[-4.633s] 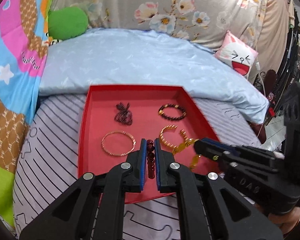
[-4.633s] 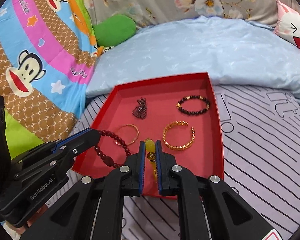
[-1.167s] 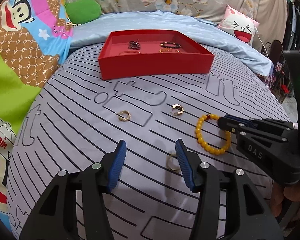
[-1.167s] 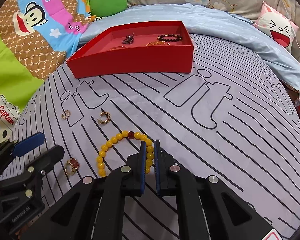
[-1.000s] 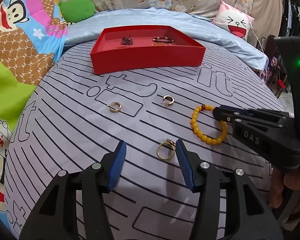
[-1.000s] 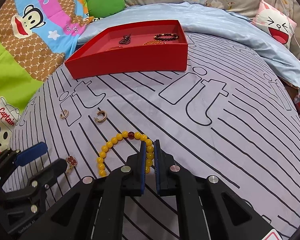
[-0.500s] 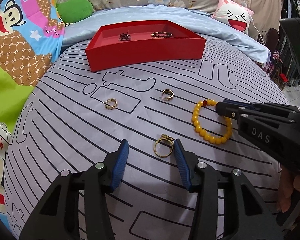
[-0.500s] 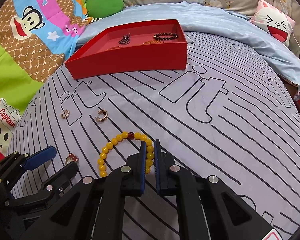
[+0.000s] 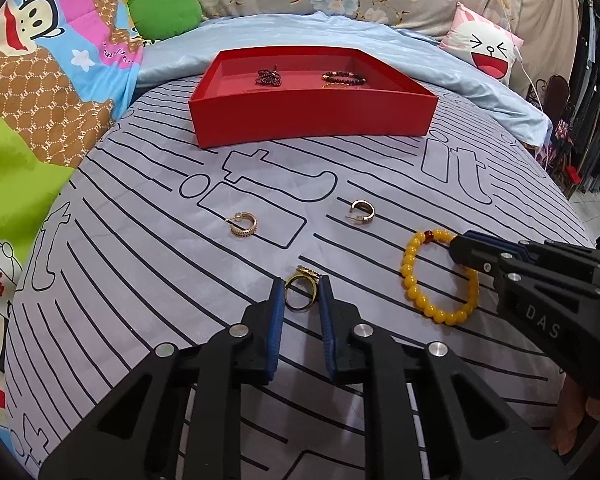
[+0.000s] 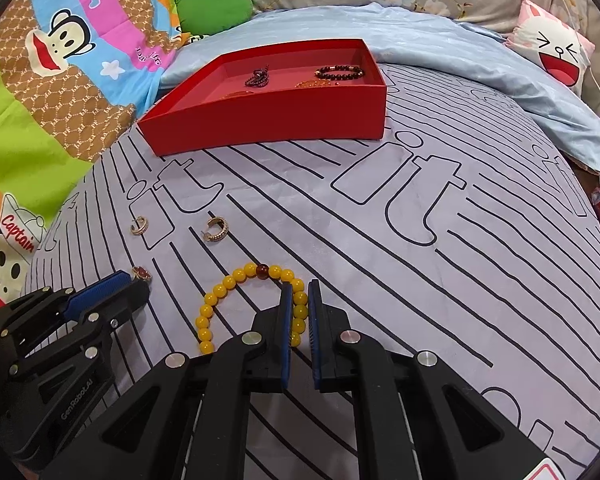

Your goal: Organize jewelry

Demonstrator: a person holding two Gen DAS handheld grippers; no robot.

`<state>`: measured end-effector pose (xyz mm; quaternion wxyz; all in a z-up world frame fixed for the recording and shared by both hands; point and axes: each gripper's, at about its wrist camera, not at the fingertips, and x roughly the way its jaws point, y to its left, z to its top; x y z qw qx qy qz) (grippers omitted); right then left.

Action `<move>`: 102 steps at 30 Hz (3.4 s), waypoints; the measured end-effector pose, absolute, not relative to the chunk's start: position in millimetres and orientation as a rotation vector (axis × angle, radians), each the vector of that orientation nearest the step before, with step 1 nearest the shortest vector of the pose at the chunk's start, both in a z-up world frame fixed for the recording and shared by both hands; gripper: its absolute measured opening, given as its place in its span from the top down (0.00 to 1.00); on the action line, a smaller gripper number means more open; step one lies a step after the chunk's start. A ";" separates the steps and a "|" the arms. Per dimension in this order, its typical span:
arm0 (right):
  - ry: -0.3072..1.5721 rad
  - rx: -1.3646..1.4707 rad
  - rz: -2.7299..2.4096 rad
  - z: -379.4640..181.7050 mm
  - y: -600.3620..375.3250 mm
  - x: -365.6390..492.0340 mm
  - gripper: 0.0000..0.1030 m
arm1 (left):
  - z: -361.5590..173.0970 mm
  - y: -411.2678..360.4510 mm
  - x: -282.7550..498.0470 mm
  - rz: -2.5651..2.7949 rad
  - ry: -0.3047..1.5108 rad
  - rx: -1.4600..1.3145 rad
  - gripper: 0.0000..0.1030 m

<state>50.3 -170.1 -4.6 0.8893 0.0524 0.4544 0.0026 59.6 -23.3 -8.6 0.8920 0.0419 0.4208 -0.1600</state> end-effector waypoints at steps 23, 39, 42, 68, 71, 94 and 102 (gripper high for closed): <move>0.946 0.113 0.015 -2.8 -168.2 51.6 0.93 | -9.2 -14.6 72.9 -0.299 0.880 0.054 0.87; 0.945 0.121 0.017 -3.4 -169.1 51.3 0.93 | -5.0 12.6 74.6 -0.234 0.853 -0.008 0.63; 0.947 0.124 0.017 -4.0 -169.4 51.5 0.93 | -3.3 17.4 73.9 -0.229 0.848 -0.014 0.63; 0.949 0.109 0.037 -2.3 -160.6 51.9 0.93 | -8.5 3.8 82.7 -0.278 0.883 -0.014 0.79; 0.942 0.108 0.040 0.8 -161.1 52.5 0.93 | -7.3 0.9 82.9 -0.288 0.886 -0.017 0.79; 0.782 0.085 0.068 76.7 -175.5 98.4 0.93 | 51.3 -18.4 127.1 -0.352 0.795 0.004 0.79; 0.757 0.094 0.090 103.7 -188.8 160.1 0.93 | 80.2 -30.8 180.4 -0.367 0.739 0.051 0.79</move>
